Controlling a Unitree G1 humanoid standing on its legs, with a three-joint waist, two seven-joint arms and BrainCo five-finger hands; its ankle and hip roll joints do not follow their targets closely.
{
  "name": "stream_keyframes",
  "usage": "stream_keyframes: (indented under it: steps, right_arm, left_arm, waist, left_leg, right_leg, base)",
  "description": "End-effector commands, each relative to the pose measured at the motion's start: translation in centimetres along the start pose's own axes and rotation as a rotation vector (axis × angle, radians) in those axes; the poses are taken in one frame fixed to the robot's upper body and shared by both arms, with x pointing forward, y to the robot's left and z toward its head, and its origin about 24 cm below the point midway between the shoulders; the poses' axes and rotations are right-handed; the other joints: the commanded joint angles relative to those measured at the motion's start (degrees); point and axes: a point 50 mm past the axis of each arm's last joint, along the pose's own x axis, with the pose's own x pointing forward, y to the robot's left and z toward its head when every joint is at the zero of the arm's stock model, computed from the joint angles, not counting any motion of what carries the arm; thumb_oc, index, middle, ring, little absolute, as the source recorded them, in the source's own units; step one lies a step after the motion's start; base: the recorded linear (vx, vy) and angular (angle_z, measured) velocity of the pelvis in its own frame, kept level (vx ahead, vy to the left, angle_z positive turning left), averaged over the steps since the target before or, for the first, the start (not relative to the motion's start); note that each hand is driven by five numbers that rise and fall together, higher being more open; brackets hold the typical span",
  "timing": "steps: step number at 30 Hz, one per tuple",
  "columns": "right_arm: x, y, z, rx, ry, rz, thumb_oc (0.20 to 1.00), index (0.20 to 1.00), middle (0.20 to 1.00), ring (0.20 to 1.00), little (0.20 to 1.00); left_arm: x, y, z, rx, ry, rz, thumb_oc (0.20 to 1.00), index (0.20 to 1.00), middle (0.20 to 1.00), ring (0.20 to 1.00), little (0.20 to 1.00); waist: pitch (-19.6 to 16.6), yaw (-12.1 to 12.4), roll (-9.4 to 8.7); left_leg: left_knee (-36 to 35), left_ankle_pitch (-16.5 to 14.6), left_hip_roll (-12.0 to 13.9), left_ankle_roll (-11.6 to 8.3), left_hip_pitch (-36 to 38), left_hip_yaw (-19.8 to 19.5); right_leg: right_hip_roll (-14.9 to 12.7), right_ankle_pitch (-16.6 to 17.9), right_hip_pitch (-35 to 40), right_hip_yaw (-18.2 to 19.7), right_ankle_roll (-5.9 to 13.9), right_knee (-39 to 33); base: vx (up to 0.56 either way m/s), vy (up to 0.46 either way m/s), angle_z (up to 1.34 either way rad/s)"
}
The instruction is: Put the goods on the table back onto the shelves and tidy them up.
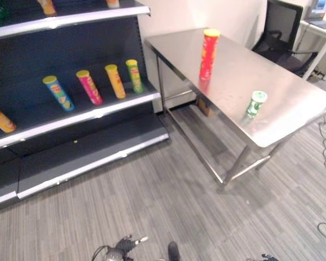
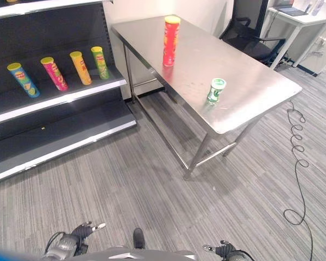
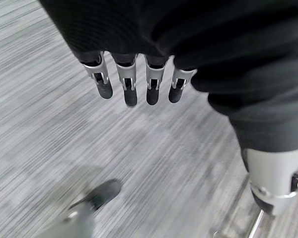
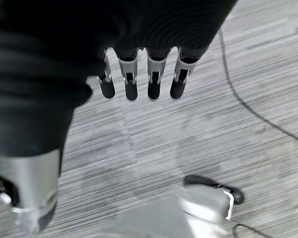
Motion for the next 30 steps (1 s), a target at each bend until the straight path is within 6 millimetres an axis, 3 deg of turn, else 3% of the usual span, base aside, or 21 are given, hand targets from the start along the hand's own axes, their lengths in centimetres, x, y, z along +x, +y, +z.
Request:
stream_keyframes:
  steps: [1,3,5,7,11,12,13,17,27,30]
  right_arm:
    - [0.2,-2.7,2.7,-0.008,-0.08,-0.063,1.0,1.0,1.0,1.0,1.0]
    - [0.2,-2.6,2.6,0.003,-0.076,-0.061,1.0,1.0,1.0,1.0,1.0]
    - [0.1,-2.6,2.2,0.012,-0.06,-0.065,1.0,1.0,1.0,1.0,1.0]
    - [0.2,-2.7,2.1,0.018,-0.053,-0.071,1.0,1.0,1.0,1.0,1.0]
    - [0.2,-2.6,1.9,0.033,-0.043,-0.07,1.0,1.0,1.0,1.0,1.0]
    - [0.1,-2.7,1.7,0.041,-0.038,-0.072,1.0,1.0,1.0,1.0,1.0]
    - [0.1,-2.6,1.5,0.041,-0.032,-0.072,1.0,1.0,1.0,1.0,1.0]
    - [0.0,-2.9,1.1,0.044,-0.027,-0.08,1.0,1.0,1.0,1.0,1.0]
    - [-0.3,-4.6,0.1,0.125,-0.015,-0.138,1.0,1.0,1.0,1.0,1.0]
    - [-1.2,-7.2,-2.8,0.32,0.039,-0.264,1.0,1.0,1.0,1.0,1.0]
  left_arm:
    - [-0.4,0.4,-1.8,0.006,0.036,0.018,1.0,1.0,1.0,1.0,1.0]
    - [-0.4,0.7,-1.8,0.016,0.036,0.023,1.0,1.0,1.0,1.0,1.0]
    - [-0.4,0.7,-1.6,0.024,0.035,0.025,1.0,1.0,1.0,1.0,1.0]
    - [-0.3,0.7,-1.6,0.035,0.036,0.024,1.0,1.0,1.0,1.0,1.0]
    - [-0.3,0.4,-1.5,0.058,0.034,0.014,1.0,1.0,1.0,1.0,1.0]
    - [-0.3,0.3,-1.6,0.067,0.034,0.01,1.0,1.0,1.0,1.0,1.0]
    - [-0.3,0.2,-1.7,0.067,0.039,0.009,1.0,1.0,1.0,1.0,1.0]
    - [-0.5,-0.2,-2.4,0.055,0.06,0.002,1.0,1.0,1.0,1.0,1.0]
    - [-0.5,-0.4,-2.5,0.06,0.066,-0.003,1.0,1.0,1.0,1.0,1.0]
    - [-0.3,-0.5,-1.8,0.059,0.044,-0.002,1.0,1.0,1.0,1.0,1.0]
  waist:
    - [2.22,0.39,1.15]
    - [2.58,0.17,1.39]
    - [2.84,0.26,2.41]
    - [2.9,0.33,3.0]
    - [3.42,0.36,2.85]
    - [3.45,0.27,2.16]
    - [3.08,0.39,1.89]
    - [1.25,0.65,1.18]
    - [0.43,-0.39,0.53]
    - [0.41,-3.23,0.92]
  left_leg:
    - [0.44,-5.03,1.94,-4.77,1.81,0.68]
    - [0.44,-5.95,1.79,-4.58,2.72,1.17]
    - [0.44,-6.82,2.66,-4.84,3.55,1.11]
    - [0.44,-6.61,3.4,-5.14,3.35,1.27]
    - [0.44,-6.99,3.39,-5.24,4.16,1.29]
    - [0.44,-7.64,2.99,-5.46,5.16,1.04]
    - [0.44,-7.93,2.86,-5.53,5.5,0.99]
    - [0.44,-8.54,3.49,-6.45,6.62,0.36]
    - [0.44,-8.13,6.94,-9.78,8.8,1.93]
    - [0.44,-7.25,8.62,-11.47,8.48,5.12]
  right_leg:
    - [0.51,11.34,-1.5,-2.51,-0.6,-7.54]
    - [-0.93,11.74,-3.25,-4.44,-1.15,-5.17]
    - [-1.44,8.73,-3.68,-7.05,-2.79,-11.07]
    - [-0.69,7.82,-3.16,-7.61,-3.2,-17.38]
    - [1.37,12.68,-3.72,-3.66,-1.73,-31.57]
    - [1.98,14.75,-3.38,-0.69,-0.88,-36.87]
    - [1.83,15.2,-2.26,-0.75,-1.03,-38.3]
    - [2.4,15.77,1.84,-1.73,-1.69,-42.07]
    - [4.81,12.07,5.17,-4.33,-3.76,-42.48]
    - [5.29,10.78,5.73,-6.09,-4.31,-42.48]
  base:
    - [0.08,0.16,0.36]
    - [0.08,0.11,0.17]
    - [0.09,0.047,0.05]
    - [0.06,-0.013,-0.03]
    - [0.06,-0.065,-0.02]
    - [0.14,-0.141,0.05]
    - [0.18,-0.177,0.14]
    - [0.15,-0.177,0.27]
    - [0.11,-0.214,0.13]
    - [0.1,-0.208,0.12]
